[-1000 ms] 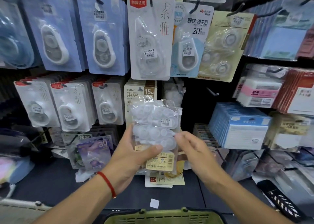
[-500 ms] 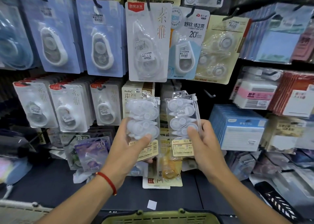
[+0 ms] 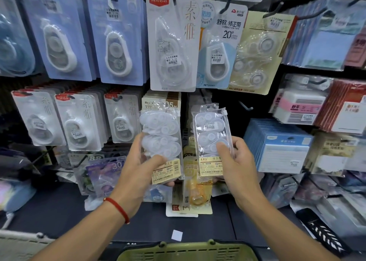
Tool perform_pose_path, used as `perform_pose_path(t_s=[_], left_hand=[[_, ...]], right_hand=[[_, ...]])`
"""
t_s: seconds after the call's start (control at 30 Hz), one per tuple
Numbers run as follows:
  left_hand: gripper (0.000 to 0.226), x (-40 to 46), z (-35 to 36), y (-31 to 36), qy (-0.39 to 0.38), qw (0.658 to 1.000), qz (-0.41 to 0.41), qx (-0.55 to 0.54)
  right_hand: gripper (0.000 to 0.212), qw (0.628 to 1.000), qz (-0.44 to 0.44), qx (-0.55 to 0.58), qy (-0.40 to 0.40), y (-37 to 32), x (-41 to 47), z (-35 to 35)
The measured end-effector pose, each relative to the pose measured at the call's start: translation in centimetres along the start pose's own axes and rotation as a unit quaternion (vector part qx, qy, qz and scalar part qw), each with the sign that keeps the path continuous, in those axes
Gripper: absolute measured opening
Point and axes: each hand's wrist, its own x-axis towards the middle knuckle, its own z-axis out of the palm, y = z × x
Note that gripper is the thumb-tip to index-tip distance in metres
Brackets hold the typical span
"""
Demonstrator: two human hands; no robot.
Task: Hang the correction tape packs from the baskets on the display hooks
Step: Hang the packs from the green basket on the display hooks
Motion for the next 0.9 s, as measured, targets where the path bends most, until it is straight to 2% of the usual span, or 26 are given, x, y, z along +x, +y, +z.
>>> perform_pose_path(t_s=[0.1,0.23,0.3,0.4,0.47,0.53,0.6,0.67,0.8,0.9], left_hand=[[0.049,-0.1,0.2,0.2,-0.012,1.0,-0.005,-0.009],[0.048,-0.4,0.6,0.1,-0.041,0.999,-0.009,0.0],[0.052,-0.6,0.8,-0.1,-0.044,0.999,-0.02,0.005],[0.057,-0.9,1.0,-0.4,-0.043,0.998,-0.023,0.034],[0.056,-1.0,1.4,-0.6,-0.045,0.998,-0.03,0.04],[0.056,-1.1,1.7,-0.6,-0.042,0.998,-0.027,0.046],[0.057,-1.2,2.1,-0.5,-0.038,0.998,-0.02,0.051],[0.055,-1.2,2.4,-0.2,-0.039,0.998,-0.027,0.047],[0.038,-1.0,2.1,0.0,-0.017,0.998,-0.042,0.044],[0.051,-0.6,1.6,-0.1,-0.002,0.998,-0.041,0.046]], right_hand=[[0.015,0.998,0.023,-0.049,-0.032,1.0,0.9,-0.1],[0.056,0.966,0.111,-0.223,-0.064,2.5,1.9,-0.7],[0.05,0.954,0.111,-0.267,-0.082,2.9,1.5,-0.9],[0.026,0.972,0.073,-0.176,-0.139,2.6,0.5,-0.6],[0.031,0.977,0.049,-0.067,-0.196,2.0,-0.2,0.0],[0.038,0.976,0.033,-0.003,-0.213,1.7,-0.8,0.5],[0.035,0.98,0.02,0.014,-0.196,1.8,-1.2,0.8],[0.023,0.985,0.019,0.028,-0.169,2.0,-1.3,0.8],[0.006,0.993,0.023,0.053,-0.098,1.6,-1.1,0.5],[0.008,0.997,0.0,0.027,-0.067,1.1,-0.4,0.0]])
